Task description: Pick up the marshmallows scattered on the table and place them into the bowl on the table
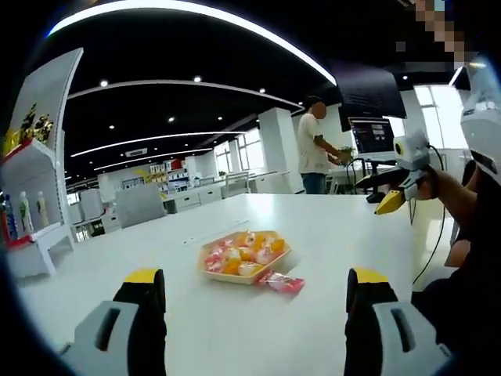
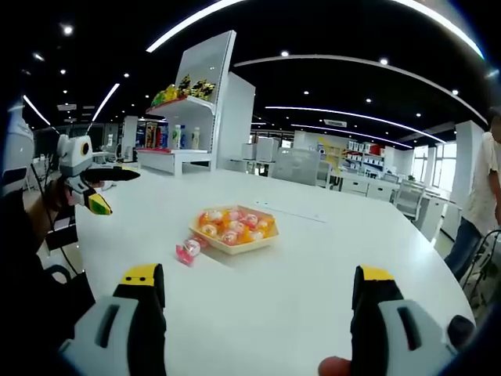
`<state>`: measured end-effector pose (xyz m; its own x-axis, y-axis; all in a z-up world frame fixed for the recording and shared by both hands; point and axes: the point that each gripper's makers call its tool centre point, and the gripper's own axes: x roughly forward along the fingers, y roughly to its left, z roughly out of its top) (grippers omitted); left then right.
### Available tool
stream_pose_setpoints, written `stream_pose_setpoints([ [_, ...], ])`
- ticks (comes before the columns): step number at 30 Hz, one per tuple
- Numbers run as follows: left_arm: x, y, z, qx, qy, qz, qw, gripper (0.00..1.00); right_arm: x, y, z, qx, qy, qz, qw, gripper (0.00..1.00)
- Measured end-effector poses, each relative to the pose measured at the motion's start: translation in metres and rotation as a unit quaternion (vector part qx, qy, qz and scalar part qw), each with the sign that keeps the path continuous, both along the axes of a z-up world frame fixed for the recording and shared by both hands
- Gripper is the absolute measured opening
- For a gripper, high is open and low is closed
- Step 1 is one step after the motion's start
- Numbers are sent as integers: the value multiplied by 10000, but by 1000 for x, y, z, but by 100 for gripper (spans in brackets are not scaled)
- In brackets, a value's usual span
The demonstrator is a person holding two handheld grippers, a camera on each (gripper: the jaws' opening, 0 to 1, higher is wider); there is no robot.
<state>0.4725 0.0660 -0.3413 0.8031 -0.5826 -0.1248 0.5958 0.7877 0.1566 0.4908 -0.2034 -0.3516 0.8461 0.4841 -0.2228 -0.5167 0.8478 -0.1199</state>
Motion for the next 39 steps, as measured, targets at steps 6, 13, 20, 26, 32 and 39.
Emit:
stream_pose_setpoints([
  [6,0,-2,0,-65,11,-9,10000,95,-1,-3,0,-33,9,-18,10000,97],
  [13,-2,-4,2,-46,-11,-57,10000,95,-2,-6,1,-12,-10,-45,10000,97],
  [20,-7,-8,-1,-44,38,-223,9997,95,-3,-4,-3,-33,36,-21,10000,97],
  [26,-10,-9,-5,52,78,-254,9996,95,-3,-2,-3,-15,43,-16,10000,97],
  [32,-10,-8,-8,120,92,-247,9996,95,-4,1,-5,-48,74,24,10000,97],
  [39,-13,-14,-6,-32,159,-398,9991,95,-3,1,-1,-104,47,31,9999,97],
])
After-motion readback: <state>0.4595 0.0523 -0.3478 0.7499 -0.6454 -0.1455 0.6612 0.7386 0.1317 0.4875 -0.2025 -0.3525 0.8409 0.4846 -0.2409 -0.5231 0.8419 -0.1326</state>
